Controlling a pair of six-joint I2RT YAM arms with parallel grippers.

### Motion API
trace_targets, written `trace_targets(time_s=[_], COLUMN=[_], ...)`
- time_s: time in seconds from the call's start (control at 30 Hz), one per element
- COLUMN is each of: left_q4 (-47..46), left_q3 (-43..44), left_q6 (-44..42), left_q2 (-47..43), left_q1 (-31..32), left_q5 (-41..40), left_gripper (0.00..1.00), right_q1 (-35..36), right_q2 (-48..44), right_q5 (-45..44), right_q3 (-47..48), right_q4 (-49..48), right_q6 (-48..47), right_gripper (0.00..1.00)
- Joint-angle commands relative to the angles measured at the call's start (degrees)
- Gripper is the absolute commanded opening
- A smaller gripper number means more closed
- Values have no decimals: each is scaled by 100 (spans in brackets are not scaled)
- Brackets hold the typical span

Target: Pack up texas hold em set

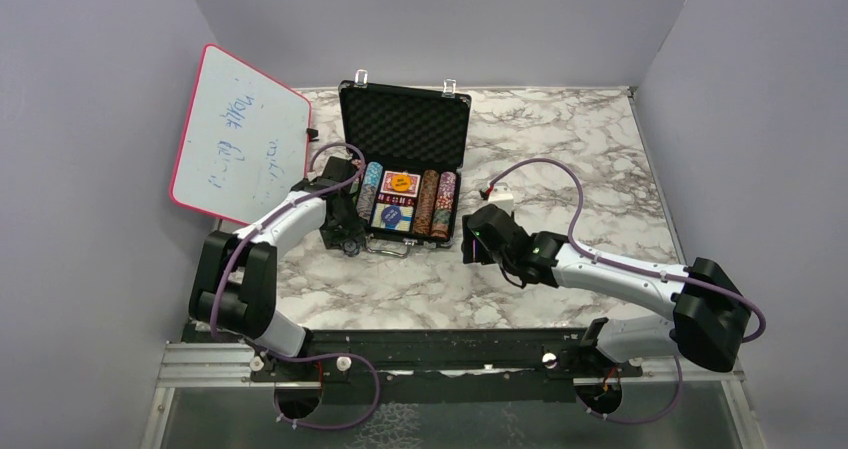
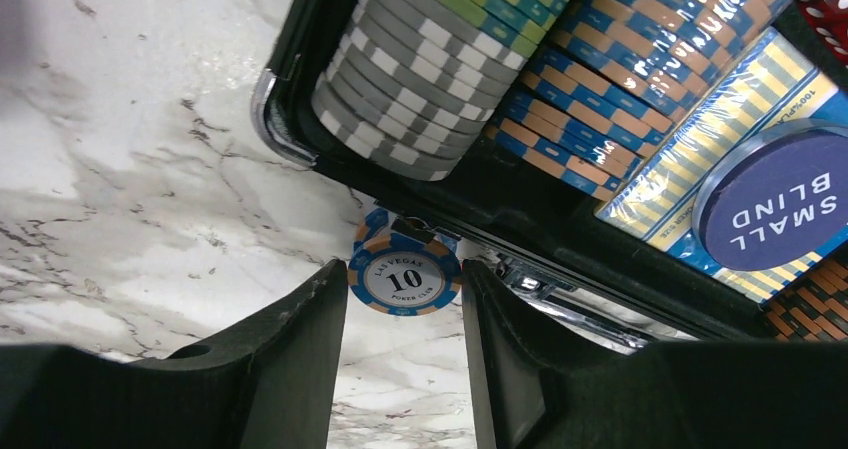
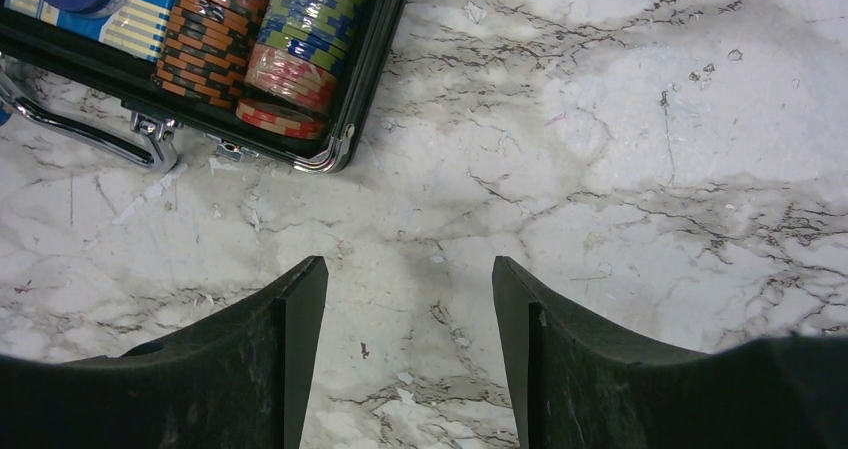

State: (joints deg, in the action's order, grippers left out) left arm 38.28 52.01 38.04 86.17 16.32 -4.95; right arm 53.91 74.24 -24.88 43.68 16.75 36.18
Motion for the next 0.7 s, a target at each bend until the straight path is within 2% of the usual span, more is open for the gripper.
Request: trace_targets(time_s=[0.0,0.07,0.2,0.3,0.47,0.67], left_q4=[-128,-128,-127,-128,-152,-343], left_q3=[165,134,125,123,130,12], left_q6=[-58,-38,-93,-95,-125,-155], left_q2=[121,135,188,206,248,392], left_q1=[107,112,117,117,117,139], left_q5=[-75,-222,-263,-314,-449,-232], left_gripper=[48,49,60,65,65,63], right_q1=[-12,-12,-12,-12,-12,-13], right_q2=[-89,-98,-111,-111,-125,-122], right_q5=[-245,-262,-280,-265,-294,-298], right_q3=[-31,-27,-48,-45,-74,-84], right_q4=[-70,-52,-58,-58,-41,-32], right_q6=[21,16,3,-2,15,29], right_gripper=[65,65,65,65,65,65])
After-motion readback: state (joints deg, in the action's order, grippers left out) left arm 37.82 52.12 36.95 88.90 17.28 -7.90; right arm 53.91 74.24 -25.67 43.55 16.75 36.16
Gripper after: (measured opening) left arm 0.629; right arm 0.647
